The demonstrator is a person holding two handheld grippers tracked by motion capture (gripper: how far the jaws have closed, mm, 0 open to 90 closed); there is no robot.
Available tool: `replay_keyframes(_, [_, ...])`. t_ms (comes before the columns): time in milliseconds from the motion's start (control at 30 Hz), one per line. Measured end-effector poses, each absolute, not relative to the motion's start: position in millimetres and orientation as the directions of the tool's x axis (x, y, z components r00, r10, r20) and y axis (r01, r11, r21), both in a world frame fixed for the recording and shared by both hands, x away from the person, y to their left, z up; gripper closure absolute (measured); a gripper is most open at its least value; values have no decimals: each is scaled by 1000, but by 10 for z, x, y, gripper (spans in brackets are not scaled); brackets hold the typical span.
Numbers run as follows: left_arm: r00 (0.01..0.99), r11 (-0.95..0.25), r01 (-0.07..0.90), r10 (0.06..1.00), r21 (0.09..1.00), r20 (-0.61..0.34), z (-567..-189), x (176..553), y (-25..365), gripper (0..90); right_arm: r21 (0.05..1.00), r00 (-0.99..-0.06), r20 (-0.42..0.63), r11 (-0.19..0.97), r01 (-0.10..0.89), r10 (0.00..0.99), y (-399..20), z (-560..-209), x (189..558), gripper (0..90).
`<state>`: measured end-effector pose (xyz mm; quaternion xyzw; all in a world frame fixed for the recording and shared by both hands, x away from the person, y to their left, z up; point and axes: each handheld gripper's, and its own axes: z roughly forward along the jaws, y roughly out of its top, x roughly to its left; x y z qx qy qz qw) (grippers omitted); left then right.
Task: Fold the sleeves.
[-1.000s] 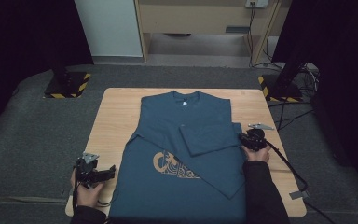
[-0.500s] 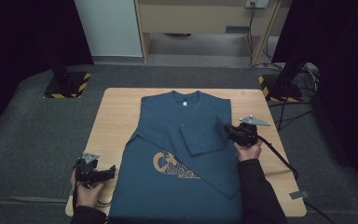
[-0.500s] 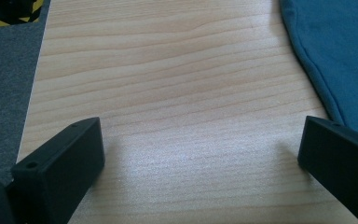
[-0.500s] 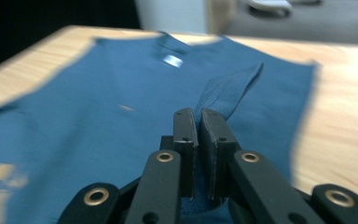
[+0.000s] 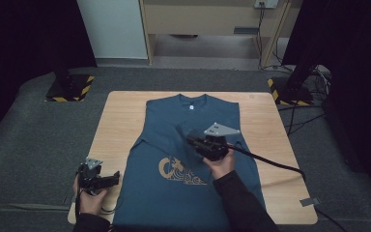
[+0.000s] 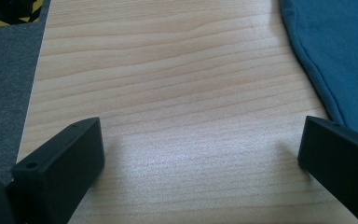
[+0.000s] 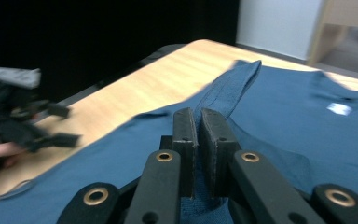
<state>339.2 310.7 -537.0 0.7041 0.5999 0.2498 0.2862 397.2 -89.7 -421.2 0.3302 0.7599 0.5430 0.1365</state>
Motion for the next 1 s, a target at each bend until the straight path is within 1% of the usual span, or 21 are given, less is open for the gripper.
replay_keyframes(200, [155, -116, 702, 988, 703, 8, -5370, 3392, 3107, 0, 910, -801, 164, 225, 348, 576, -476, -4247, 3803, 849])
replay_keyframes(400, [156, -117, 702, 988, 703, 9, -5370, 3392, 3107, 0, 898, -836, 192, 250, 361, 514, -188, -4301, 3702, 838])
replay_keyframes(467, [156, -117, 702, 988, 703, 9, -5370, 3392, 3107, 0, 895, -846, 204, 256, 365, 492, -126, -4334, 3672, 760])
replay_keyframes(533, [156, -117, 702, 988, 703, 8, -5370, 3392, 3107, 0, 898, -845, 184, 265, 353, 502, -100, -4339, 3658, 666])
replay_keyframes(600, [156, -116, 702, 988, 703, 8, -5369, 3392, 3108, 0, 901, -837, 173, 259, 347, 518, -118, -4324, 3672, 614])
replay_keyframes(700, [154, -114, 701, 988, 703, 7, -5369, 3391, 3109, 0, 906, -818, 156, 250, 341, 553, -194, -4294, 3723, 559])
replay_keyframes(833, [147, -110, 700, 989, 706, 8, -5365, 3386, 3114, 11, 908, -789, 58, 296, 296, 612, -256, -4235, 3751, 490])
replay_keyframes(933, [145, -106, 697, 989, 709, 6, -5356, 3375, 3114, 42, 911, -770, 17, 308, 275, 638, -289, -4192, 3769, 462])
replay_keyframes(1000, [145, -106, 698, 989, 708, 5, -5344, 3371, 3113, 79, 912, -761, -1, 313, 266, 649, -310, -4163, 3787, 426])
